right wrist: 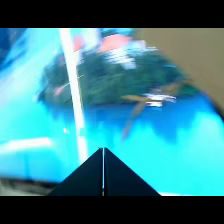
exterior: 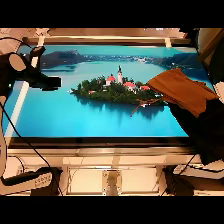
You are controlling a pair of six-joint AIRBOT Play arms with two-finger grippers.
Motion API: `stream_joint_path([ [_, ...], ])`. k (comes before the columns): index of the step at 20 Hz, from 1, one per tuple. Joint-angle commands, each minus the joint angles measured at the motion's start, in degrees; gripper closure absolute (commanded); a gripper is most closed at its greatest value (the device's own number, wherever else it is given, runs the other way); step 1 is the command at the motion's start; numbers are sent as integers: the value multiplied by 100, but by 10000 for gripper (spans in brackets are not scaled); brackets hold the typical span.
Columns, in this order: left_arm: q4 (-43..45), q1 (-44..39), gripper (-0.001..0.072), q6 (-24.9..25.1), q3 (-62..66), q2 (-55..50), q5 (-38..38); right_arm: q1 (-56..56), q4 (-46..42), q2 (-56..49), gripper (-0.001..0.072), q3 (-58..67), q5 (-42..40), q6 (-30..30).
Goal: Fold the clothes and pants, and hang the long-sleeved shirts on hangers.
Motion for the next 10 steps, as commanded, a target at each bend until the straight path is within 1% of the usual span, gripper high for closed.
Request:
stream_joint_path([
  [1, -33, 4, 698, -157, -2, 0, -133, 1121, 308, 542, 691, 173, 66, -431],
  [6, -35, 4, 698, -157, -2, 0, -133, 2649, -291, 671, 691, 170, 76, -461],
  [10, -35, 4, 698, -157, -2, 0, -133, 3276, -688, 671, 691, 170, 79, -461],
])
